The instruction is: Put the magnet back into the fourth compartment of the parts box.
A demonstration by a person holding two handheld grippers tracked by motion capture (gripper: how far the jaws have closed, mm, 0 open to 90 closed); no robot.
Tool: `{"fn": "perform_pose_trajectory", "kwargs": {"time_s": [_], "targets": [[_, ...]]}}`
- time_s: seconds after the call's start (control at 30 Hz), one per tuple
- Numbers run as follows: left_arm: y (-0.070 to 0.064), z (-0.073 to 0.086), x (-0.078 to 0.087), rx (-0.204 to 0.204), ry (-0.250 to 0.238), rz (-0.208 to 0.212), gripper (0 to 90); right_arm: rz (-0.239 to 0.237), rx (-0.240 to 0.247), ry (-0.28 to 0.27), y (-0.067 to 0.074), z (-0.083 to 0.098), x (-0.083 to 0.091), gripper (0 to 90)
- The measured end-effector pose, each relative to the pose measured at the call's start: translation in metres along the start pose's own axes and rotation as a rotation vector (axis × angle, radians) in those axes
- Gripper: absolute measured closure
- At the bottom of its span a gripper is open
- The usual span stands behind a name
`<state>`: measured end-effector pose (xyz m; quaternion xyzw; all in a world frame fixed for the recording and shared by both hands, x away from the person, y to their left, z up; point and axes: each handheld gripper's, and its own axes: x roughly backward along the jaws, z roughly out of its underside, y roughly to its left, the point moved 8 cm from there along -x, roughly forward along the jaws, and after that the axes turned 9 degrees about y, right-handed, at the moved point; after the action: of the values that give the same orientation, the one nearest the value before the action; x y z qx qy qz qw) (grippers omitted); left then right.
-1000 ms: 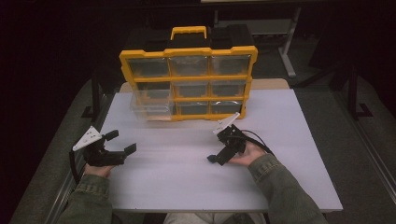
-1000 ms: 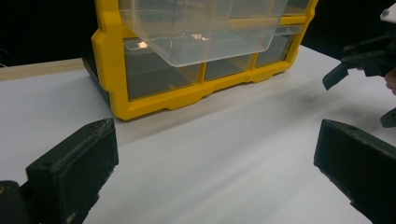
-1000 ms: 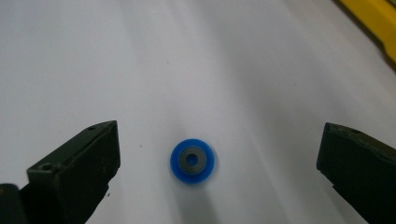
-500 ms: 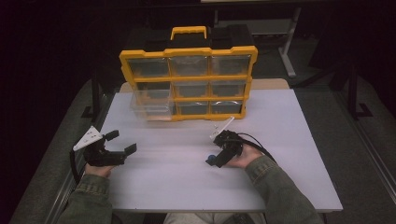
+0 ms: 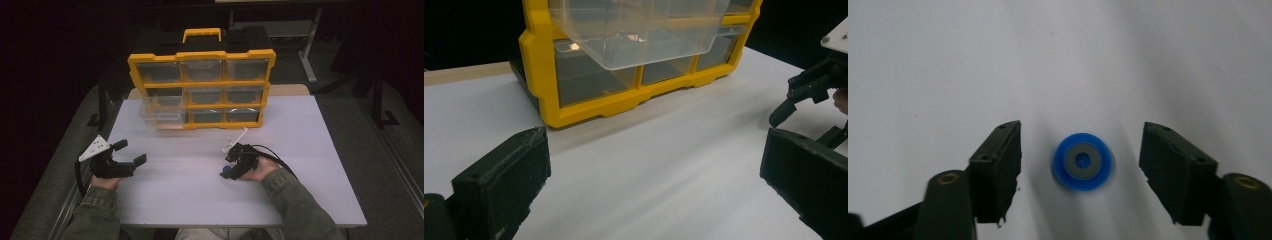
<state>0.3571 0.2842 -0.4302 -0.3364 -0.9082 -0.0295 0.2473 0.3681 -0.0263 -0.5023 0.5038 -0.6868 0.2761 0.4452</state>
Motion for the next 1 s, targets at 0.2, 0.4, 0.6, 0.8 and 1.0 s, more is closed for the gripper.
{"fn": "perform_pose_trajectory", "kwargs": {"time_s": [0.2,0.4,0.6,0.8,1.0], "targets": [[-0.0002,0.0004,-0.0010,0.003,0.003,0.003,0.0,-0.005,0.010,-0.002,0.0010,-0.0001,0.0007,43.9],[-0.0002,0.0004,-0.0011,0.004,0.003,0.003,0.0,0.008,0.002,0.003,-0.0008,0.0006,0.0002,45.8],[-0.0005,0.0003,-0.0012,0.003,0.003,0.003,0.0,0.012,-0.004,0.011,-0.0020,0.0019,-0.0006,49.0],[-0.0003,0.0005,-0.0010,0.004,0.003,0.005,0.0,0.020,0.002,0.019,-0.0021,0.0024,-0.0027,53.9],[-0.0005,0.0003,-0.0010,0.002,0.002,0.004,0.0,0.021,0.017,0.026,-0.0005,0.0029,-0.0038,60.0]]}}
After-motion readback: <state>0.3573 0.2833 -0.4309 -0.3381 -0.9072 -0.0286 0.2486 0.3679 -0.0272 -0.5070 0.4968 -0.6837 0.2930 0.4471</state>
